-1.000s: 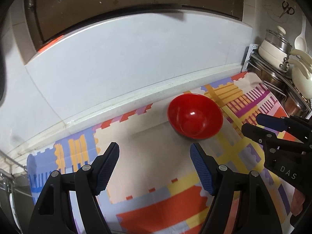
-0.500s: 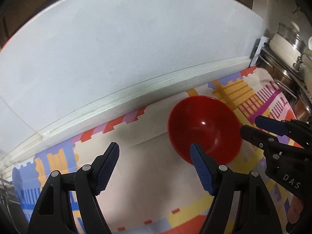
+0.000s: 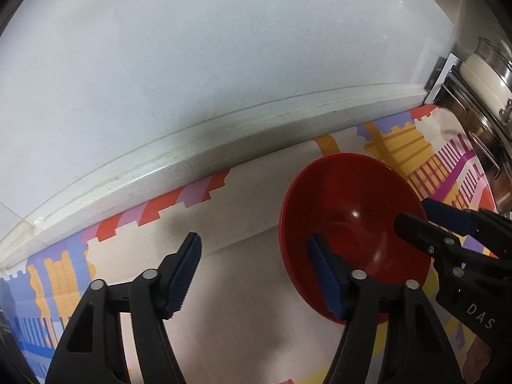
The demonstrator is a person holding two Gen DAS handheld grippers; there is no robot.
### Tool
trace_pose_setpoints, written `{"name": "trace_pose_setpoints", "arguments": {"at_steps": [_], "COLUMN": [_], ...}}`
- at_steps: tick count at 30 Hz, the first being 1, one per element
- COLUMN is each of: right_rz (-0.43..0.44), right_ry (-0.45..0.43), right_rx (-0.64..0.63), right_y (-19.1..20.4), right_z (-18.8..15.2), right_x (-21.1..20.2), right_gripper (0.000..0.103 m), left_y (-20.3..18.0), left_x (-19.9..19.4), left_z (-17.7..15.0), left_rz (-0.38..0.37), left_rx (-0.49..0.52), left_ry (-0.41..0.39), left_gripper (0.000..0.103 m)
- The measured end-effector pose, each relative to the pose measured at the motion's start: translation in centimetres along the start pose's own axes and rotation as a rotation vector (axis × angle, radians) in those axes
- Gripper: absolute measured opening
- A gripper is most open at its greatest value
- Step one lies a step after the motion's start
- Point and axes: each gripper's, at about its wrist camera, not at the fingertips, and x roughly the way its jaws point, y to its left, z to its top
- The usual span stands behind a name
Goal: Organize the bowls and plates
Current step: 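Close both grippers on the red-and-black bowl rim, then carry the red-and-black bowl with both grippers over the pink bowl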
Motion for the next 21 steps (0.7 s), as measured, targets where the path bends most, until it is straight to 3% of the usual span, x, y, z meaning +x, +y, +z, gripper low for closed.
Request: {"name": "trace_pose_setpoints", "arguments": {"at_steps": [3,15,21], "right_rz": [0.004,0.016,0.031], "right_ry": [0.009,0.032,0.041], "right_rx": [0.005,0.022,0.042], "right_y": [0.0,-0.1,-0.3], "right_z": [-0.2,-0.3,-0.3], "right_x": [0.4,1.2,1.3], "right_gripper": [0.039,0.014,0.012], "left_y": [-0.1,-0.5,-0.5], "left_x": [0.5,1.8,1.6], "left_z": [0.0,0.2,0.2], "left_rz": [-0.017,-0.107,-0.094], "left_rx": [-0.008,-0.035,-0.061], "left_ry": [0.019,0.066,0.076], "left_gripper": [0.052,0.013,0.011]}}
